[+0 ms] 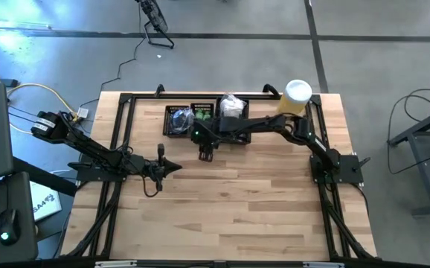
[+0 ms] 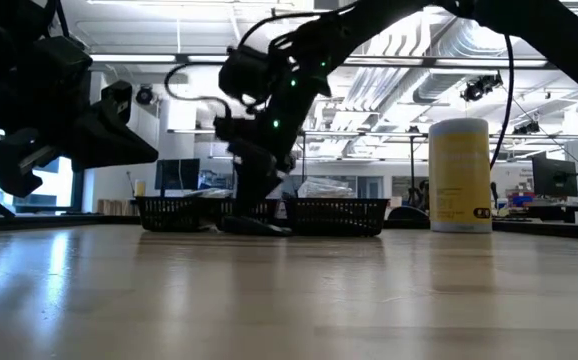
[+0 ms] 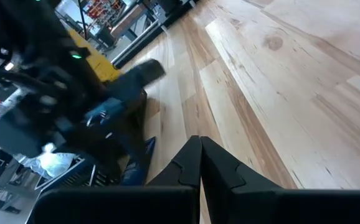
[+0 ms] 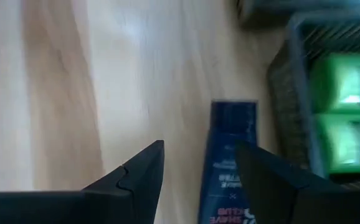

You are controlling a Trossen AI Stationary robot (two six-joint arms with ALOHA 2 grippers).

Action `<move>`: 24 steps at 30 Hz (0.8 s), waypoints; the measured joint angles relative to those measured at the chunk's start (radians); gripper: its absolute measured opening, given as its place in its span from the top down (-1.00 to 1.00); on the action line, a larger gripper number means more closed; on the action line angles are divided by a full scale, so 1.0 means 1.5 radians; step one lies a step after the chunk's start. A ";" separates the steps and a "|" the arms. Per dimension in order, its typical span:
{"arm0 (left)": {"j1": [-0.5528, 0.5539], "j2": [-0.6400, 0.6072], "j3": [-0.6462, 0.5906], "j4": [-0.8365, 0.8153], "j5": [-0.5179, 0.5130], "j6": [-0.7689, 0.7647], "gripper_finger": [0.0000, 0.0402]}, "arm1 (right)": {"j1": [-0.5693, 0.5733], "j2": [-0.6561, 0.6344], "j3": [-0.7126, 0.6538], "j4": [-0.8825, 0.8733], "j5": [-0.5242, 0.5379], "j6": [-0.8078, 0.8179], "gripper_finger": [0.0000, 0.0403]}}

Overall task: Pick & Place Travel size toiletries
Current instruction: Move the blue shave cream to the center of the table

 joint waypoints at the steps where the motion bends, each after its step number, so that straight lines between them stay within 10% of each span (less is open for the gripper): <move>1: 0.000 0.000 0.000 -0.003 0.000 0.000 1.00 | 0.001 0.005 -0.003 0.001 0.012 0.001 0.06; 8: 0.000 0.000 0.000 -0.006 0.000 0.000 1.00 | -0.003 0.017 -0.003 -0.002 0.057 0.016 0.06; 24: 0.000 0.000 0.000 -0.009 0.000 0.000 1.00 | 0.027 0.013 -0.003 -0.013 -0.114 0.030 0.06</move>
